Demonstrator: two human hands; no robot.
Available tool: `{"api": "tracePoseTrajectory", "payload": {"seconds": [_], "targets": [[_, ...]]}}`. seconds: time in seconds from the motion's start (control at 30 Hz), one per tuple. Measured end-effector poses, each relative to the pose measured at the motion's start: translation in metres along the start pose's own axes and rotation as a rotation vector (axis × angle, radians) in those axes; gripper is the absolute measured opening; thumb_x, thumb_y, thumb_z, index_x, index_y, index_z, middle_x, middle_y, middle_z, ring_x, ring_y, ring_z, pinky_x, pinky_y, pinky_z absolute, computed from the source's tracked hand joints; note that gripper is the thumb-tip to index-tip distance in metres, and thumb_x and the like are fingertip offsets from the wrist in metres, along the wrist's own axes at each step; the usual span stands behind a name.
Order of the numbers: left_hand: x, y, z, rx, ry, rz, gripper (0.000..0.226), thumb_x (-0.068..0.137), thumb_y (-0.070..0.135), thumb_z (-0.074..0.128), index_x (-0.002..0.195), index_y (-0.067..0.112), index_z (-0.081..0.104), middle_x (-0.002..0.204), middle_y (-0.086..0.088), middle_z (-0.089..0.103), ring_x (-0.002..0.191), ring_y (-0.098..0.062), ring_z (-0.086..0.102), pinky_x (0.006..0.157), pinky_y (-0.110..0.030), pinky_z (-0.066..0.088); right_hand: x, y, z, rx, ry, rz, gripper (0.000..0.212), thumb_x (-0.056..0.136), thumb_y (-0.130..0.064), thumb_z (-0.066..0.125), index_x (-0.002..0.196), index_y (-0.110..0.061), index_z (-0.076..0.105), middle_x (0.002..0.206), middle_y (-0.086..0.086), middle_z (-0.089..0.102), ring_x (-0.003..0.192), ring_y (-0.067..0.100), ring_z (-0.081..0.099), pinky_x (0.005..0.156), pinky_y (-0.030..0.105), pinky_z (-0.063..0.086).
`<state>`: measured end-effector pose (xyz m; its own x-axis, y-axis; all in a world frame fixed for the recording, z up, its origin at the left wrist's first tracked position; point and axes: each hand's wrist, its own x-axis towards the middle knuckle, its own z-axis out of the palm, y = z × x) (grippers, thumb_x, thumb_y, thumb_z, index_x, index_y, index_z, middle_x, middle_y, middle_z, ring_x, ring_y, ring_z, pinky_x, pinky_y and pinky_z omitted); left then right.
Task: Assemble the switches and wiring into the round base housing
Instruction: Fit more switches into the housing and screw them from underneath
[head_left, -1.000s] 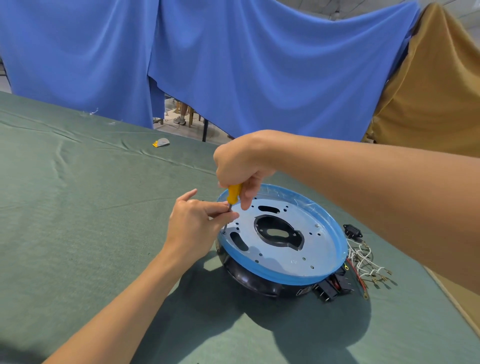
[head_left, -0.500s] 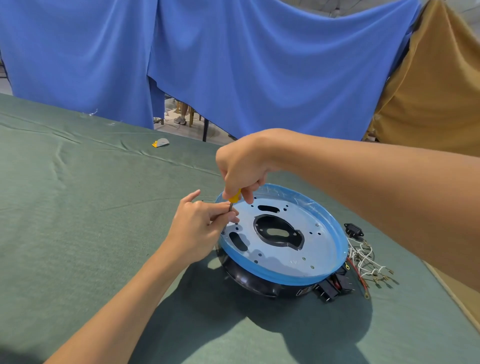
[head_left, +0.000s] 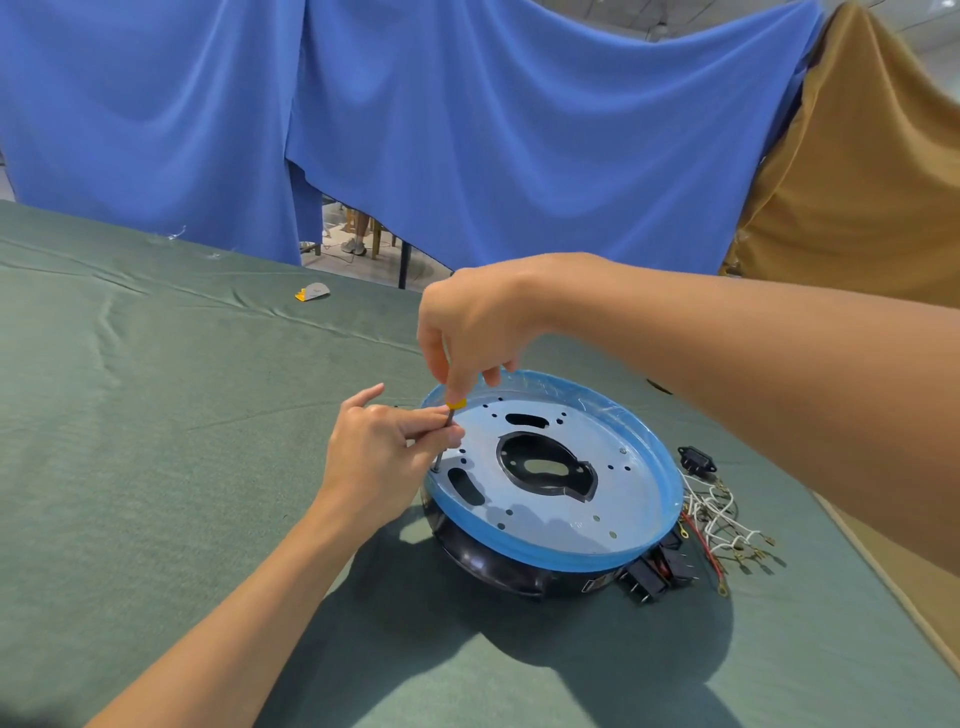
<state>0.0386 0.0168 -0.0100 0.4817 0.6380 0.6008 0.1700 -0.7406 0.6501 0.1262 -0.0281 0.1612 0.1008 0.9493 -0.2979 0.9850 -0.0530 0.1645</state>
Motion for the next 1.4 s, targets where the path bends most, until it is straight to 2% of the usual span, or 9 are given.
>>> {"api": "tracePoseTrajectory", "payload": {"seconds": [0.1,0.2,0.3,0.5,0.7,0.87,1.03,1.23,1.4], "targets": [[0.001,0.0,-0.001,-0.012,-0.018,-0.004,0.009,0.085,0.018,0.074,0.092,0.018,0.08,0.092,0.004,0.076,0.1,-0.006,0.069,0.116,-0.035,0.023,-0.001,0.0,0.003,-0.129,0.046,-0.068,0.005,0.083,-0.026,0.072,0.083,-0.021,0.073,0.056,-0.01,0.066,0.051,0.004,0.061,0.04,0.011,0.041],[0.0,-0.002,-0.003,-0.023,-0.048,0.01,0.01,0.089,0.016,0.07,0.089,0.018,0.08,0.09,0.006,0.077,0.102,-0.005,0.068,0.116,-0.033,0.022,0.005,-0.006,0.007,-0.175,0.059,-0.077,0.019,0.087,-0.026,0.067,0.073,-0.015,0.069,0.058,-0.008,0.068,0.068,0.012,0.068,0.056,0.021,0.051],[-0.003,-0.003,-0.005,-0.018,-0.064,0.034,0.015,0.092,0.015,0.066,0.086,0.017,0.08,0.089,0.011,0.076,0.097,-0.006,0.069,0.117,-0.034,0.021,0.013,-0.015,0.005,-0.137,-0.005,-0.026,0.033,0.094,-0.021,0.057,0.064,-0.009,0.059,0.061,-0.001,0.069,0.056,0.019,0.058,0.053,0.024,0.048],[-0.007,-0.002,-0.001,0.012,0.009,0.076,0.008,0.086,0.018,0.073,0.09,0.017,0.08,0.091,0.008,0.076,0.096,-0.002,0.069,0.115,-0.038,0.027,0.02,-0.015,0.002,0.158,-0.214,0.271,0.024,0.1,-0.007,0.034,0.103,-0.002,0.057,0.072,0.004,0.058,0.048,0.008,0.042,0.038,0.013,0.033],[-0.004,0.003,0.003,-0.024,0.064,-0.031,0.012,0.076,0.018,0.081,0.087,0.013,0.08,0.091,0.0,0.076,0.09,-0.008,0.07,0.112,-0.041,0.033,0.006,-0.008,0.007,0.212,-0.027,0.146,0.026,0.1,-0.019,0.052,0.081,0.0,0.056,0.06,0.008,0.066,0.049,0.016,0.066,0.052,0.023,0.057],[-0.004,0.001,0.0,-0.009,0.009,0.01,0.01,0.085,0.019,0.073,0.092,0.017,0.08,0.084,0.006,0.077,0.092,-0.009,0.072,0.113,-0.038,0.029,-0.002,-0.003,0.0,-0.005,0.038,-0.012,0.016,0.085,-0.023,0.073,0.079,-0.01,0.066,0.056,-0.004,0.064,0.049,0.009,0.065,0.045,0.016,0.049],[-0.003,-0.001,-0.002,-0.003,-0.051,0.045,0.015,0.092,0.016,0.066,0.088,0.017,0.08,0.091,0.009,0.076,0.097,-0.007,0.069,0.116,-0.036,0.025,0.003,-0.007,0.006,-0.154,0.128,-0.069,0.036,0.09,-0.028,0.066,0.059,-0.016,0.053,0.038,-0.01,0.058,0.062,0.017,0.066,0.057,0.025,0.051],[-0.008,-0.004,-0.003,-0.024,-0.086,0.097,0.018,0.095,0.015,0.06,0.095,0.015,0.078,0.099,0.014,0.074,0.102,0.006,0.063,0.116,-0.034,0.022,0.016,-0.006,0.011,-0.093,0.073,0.022,0.044,0.101,-0.019,0.04,0.062,-0.006,0.057,0.04,-0.002,0.06,0.031,0.013,0.048,0.047,0.021,0.044],[-0.006,0.001,0.003,0.013,0.03,0.024,0.006,0.081,0.019,0.077,0.085,0.018,0.081,0.091,0.008,0.076,0.092,-0.005,0.069,0.11,-0.038,0.03,0.012,0.001,0.011,-0.029,0.019,0.07,0.047,0.102,-0.031,0.039,0.066,-0.005,0.056,0.048,0.001,0.065,0.035,0.014,0.053,0.055,0.025,0.052]]}}
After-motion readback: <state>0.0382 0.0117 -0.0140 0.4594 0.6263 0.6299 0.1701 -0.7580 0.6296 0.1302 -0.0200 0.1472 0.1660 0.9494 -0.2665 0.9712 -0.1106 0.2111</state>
